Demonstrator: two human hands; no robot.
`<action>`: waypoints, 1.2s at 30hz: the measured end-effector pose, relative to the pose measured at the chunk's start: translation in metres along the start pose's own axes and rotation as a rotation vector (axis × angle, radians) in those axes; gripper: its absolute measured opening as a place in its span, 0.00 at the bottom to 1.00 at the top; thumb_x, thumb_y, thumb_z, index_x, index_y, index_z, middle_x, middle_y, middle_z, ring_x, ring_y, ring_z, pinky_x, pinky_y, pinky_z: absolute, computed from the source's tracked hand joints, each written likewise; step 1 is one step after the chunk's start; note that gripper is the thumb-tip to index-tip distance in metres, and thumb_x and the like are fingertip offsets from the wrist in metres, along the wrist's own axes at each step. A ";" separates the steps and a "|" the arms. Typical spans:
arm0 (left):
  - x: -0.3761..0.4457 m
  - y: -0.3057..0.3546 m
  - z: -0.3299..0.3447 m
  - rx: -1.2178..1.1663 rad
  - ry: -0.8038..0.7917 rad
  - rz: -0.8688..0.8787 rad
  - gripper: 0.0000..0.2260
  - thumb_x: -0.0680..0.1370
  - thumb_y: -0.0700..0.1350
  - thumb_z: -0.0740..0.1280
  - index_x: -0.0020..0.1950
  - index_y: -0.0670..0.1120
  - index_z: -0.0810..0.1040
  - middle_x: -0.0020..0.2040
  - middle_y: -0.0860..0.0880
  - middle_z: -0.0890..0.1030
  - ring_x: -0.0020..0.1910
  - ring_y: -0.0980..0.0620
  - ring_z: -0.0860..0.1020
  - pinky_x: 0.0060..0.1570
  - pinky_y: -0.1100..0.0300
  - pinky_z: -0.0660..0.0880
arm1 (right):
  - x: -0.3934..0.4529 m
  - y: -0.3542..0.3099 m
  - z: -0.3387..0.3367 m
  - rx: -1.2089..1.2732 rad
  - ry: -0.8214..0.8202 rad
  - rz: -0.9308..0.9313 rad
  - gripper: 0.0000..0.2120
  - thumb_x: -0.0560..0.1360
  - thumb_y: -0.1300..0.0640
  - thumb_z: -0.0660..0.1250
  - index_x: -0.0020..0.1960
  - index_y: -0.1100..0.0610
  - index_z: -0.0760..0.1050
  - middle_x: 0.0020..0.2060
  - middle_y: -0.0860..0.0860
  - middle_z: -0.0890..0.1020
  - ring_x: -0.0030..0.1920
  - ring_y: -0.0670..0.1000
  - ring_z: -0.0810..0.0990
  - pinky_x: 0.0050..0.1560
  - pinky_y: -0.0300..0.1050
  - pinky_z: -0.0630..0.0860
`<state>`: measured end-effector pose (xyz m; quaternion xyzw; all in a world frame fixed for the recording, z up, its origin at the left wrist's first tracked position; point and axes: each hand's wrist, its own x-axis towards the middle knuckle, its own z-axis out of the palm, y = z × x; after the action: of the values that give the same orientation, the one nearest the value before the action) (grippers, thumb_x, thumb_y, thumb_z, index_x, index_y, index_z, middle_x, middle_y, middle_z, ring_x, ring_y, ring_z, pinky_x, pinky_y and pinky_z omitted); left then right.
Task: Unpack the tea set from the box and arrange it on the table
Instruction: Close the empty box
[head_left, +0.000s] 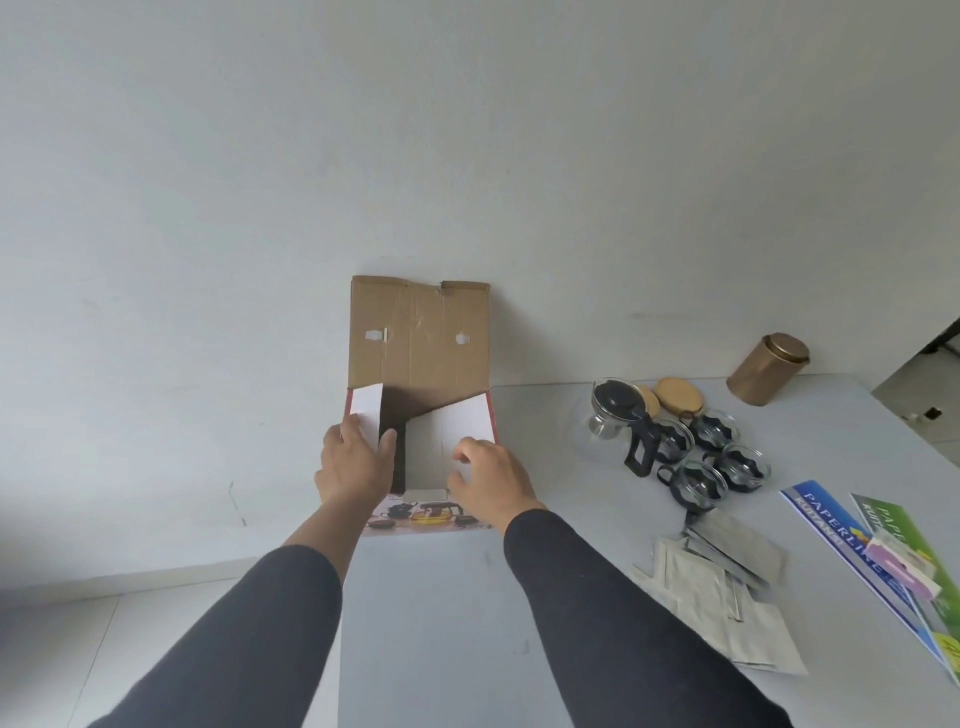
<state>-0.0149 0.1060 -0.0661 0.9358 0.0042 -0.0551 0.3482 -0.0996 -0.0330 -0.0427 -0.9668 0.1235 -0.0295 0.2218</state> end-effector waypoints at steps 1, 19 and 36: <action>0.004 0.000 0.003 0.001 -0.016 0.002 0.24 0.80 0.57 0.55 0.72 0.46 0.61 0.70 0.43 0.67 0.67 0.42 0.68 0.61 0.44 0.69 | 0.005 0.003 -0.001 0.029 0.018 0.019 0.12 0.77 0.56 0.61 0.59 0.57 0.73 0.56 0.53 0.79 0.54 0.54 0.77 0.46 0.37 0.67; 0.021 -0.005 0.018 0.090 -0.102 0.054 0.17 0.81 0.46 0.55 0.70 0.55 0.61 0.68 0.46 0.68 0.57 0.43 0.74 0.54 0.50 0.75 | 0.142 0.024 -0.013 0.862 0.277 0.482 0.33 0.73 0.46 0.63 0.74 0.50 0.53 0.70 0.55 0.68 0.65 0.58 0.72 0.63 0.53 0.71; -0.006 0.003 0.009 -0.526 0.035 -0.083 0.06 0.75 0.38 0.67 0.46 0.49 0.75 0.43 0.51 0.79 0.37 0.58 0.77 0.28 0.69 0.71 | 0.045 0.087 -0.019 -0.010 0.032 -0.196 0.34 0.63 0.64 0.74 0.67 0.53 0.69 0.63 0.52 0.72 0.62 0.53 0.73 0.61 0.49 0.73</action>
<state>-0.0220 0.0978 -0.0702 0.8131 0.0628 -0.0503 0.5766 -0.0780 -0.1283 -0.0635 -0.9747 0.0322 -0.0660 0.2112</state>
